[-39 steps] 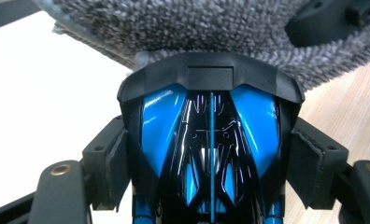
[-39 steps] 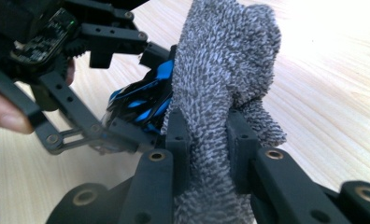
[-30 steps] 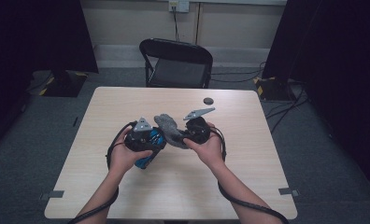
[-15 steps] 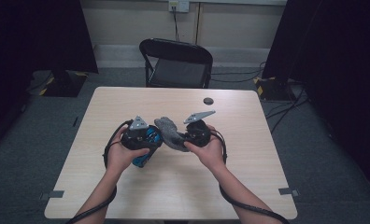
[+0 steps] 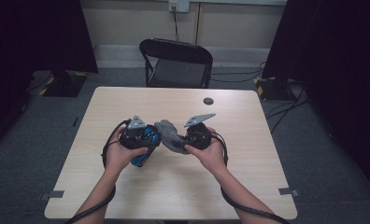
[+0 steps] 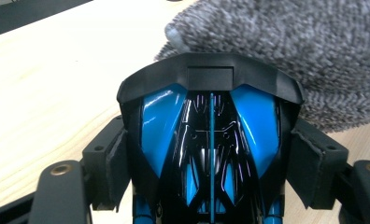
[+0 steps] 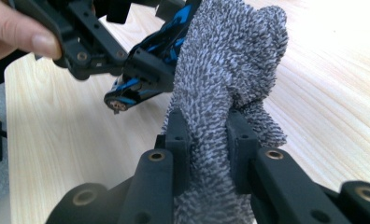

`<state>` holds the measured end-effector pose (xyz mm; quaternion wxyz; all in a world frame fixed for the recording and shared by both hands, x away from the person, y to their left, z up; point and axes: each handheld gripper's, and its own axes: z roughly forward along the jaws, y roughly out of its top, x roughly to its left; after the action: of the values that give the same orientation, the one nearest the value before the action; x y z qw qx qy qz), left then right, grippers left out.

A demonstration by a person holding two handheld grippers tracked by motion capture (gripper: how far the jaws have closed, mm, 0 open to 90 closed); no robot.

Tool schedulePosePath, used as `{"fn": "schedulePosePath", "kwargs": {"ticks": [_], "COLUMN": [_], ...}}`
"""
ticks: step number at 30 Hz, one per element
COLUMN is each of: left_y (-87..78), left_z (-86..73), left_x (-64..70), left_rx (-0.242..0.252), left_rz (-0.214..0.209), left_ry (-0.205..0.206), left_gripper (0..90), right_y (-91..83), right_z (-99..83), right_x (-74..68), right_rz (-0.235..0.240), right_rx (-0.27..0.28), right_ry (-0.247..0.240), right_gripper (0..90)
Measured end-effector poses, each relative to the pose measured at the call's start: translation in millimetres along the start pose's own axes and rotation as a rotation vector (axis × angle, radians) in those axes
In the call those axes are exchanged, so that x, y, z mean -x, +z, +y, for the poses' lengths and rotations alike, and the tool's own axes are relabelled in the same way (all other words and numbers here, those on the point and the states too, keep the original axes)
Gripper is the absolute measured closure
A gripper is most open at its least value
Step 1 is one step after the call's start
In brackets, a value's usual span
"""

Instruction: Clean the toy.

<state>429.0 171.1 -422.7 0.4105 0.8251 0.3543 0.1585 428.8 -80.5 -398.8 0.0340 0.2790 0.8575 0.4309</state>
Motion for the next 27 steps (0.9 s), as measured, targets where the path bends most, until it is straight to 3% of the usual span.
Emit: {"fn": "schedulePosePath", "kwargs": {"ticks": [20,27], "left_y": [-1.3,-3.7], "left_z": [-2.0,-1.1], "left_x": [-4.4,-6.6], "left_rx": [-0.005,0.01], "left_rz": [0.006,0.013], "left_ry": [-0.01,-0.023], "left_gripper": [25.5,25.5], "right_y": [1.1,1.3], "right_z": [-10.6,-18.9], "right_x": [-6.1,-3.9], "right_rz": [0.031,0.047], "right_rx": [-0.015,-0.025], "right_ry": [-0.04,-0.031], "right_gripper": [75.0,74.9]}}
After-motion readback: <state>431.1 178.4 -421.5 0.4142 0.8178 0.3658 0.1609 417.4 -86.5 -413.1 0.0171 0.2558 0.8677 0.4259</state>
